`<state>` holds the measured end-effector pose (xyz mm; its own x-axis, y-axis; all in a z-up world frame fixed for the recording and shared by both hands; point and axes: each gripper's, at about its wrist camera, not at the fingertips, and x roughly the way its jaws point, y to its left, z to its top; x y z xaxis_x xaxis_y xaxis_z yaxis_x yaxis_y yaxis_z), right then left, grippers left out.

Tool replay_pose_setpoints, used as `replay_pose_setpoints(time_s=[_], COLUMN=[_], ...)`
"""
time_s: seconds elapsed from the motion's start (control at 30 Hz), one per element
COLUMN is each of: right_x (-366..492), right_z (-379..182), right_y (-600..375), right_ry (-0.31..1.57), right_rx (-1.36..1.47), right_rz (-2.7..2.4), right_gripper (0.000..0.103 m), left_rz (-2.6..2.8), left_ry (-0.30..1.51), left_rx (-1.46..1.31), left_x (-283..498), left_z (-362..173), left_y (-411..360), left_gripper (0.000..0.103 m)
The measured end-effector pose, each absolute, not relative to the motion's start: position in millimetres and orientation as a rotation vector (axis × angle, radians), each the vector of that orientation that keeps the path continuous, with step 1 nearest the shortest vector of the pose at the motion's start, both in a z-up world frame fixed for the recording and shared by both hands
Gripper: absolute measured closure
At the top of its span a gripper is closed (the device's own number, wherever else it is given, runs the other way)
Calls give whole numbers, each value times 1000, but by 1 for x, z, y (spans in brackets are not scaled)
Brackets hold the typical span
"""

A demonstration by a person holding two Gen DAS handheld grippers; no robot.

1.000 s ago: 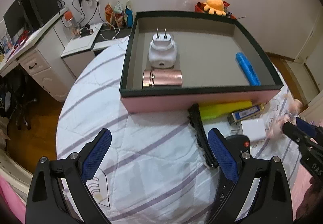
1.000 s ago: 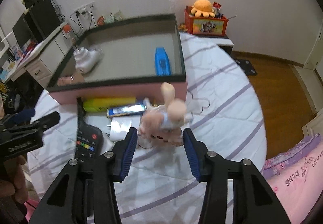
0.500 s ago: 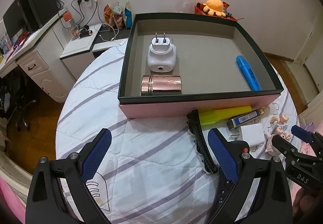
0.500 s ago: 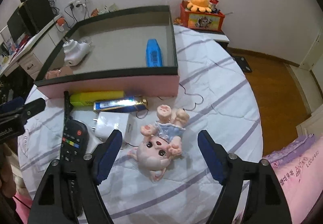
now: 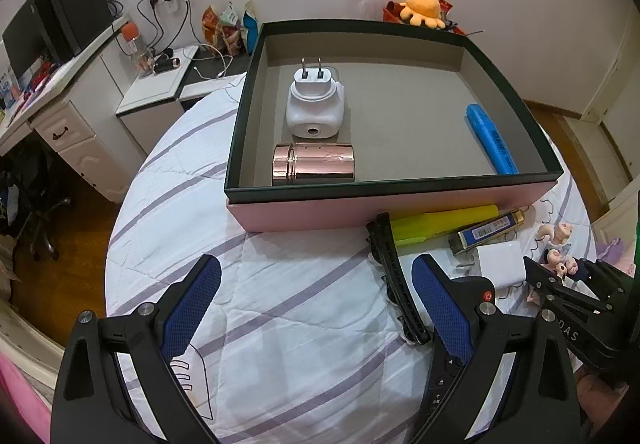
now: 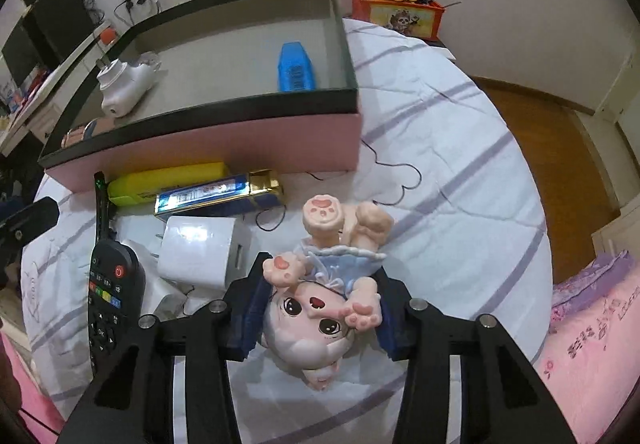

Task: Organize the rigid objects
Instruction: 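Grasp the doll figure with the right gripper and lift it, then carry the doll into the box and open the right gripper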

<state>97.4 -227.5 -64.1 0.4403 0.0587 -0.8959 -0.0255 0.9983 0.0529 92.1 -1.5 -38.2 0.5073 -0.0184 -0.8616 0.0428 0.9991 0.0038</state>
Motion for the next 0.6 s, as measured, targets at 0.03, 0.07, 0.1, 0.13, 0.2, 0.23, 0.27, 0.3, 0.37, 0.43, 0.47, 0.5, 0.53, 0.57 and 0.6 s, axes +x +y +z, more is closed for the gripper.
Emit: replay_pose_setpoints(time_s=[0.03, 0.07, 0.1, 0.13, 0.2, 0.23, 0.27, 0.3, 0.37, 0.43, 0.47, 0.5, 0.53, 0.57, 0.6], right_x=[98, 97, 96, 95, 93, 91, 90, 88, 86, 84, 84, 83, 81, 80, 78], right_z=[-64, -63, -62, -60, -58, -55, -54, -53, -47, -44, -43, -43, -41, -38, -36], right_y=[-228, -229, -229, -230, -231, -230, -229, -228, -227, -226, -226, -226, -226, -225, -225], right_ry=[1114, 1113, 1111, 1105, 1099, 1095, 1092, 1088, 1082, 1075, 1073, 1071, 1066, 1061, 1055], right_rx=[35, 41, 48, 56, 60, 59, 58, 56, 52, 50, 52, 53, 55, 56, 56], right_rz=[55, 60, 64, 68, 77, 82, 86, 90, 96, 99, 100, 102, 106, 109, 114], right_gripper=[57, 57, 57, 58, 61, 61, 61, 61, 61, 61, 61, 61, 61, 61, 61], left_rz=[-36, -36, -36, -36, -37, -37, -36, -37, -38, -38, -38, -36, -35, -34, -34], left_ry=[1038, 1039, 1039, 1038, 1038, 1039, 1038, 1037, 1037, 1035, 1034, 1032, 1031, 1030, 1029], left_rx=[25, 24, 24, 24, 24, 24, 24, 24, 25, 24, 24, 24, 23, 22, 21], left_x=[92, 92, 92, 92, 92, 92, 92, 92, 92, 91, 91, 90, 90, 90, 90], left_z=[-38, -38, -38, -38, -38, -38, -38, -38, -38, -37, -37, -36, -36, -35, -35], left_y=[-1, -1, -1, -1, 0, 0, 0, -1, 0, 0, 0, 1, 1, 2, 2], left_gripper=[5, 5, 5, 5, 5, 5, 5, 5, 5, 5, 5, 5, 5, 5, 5])
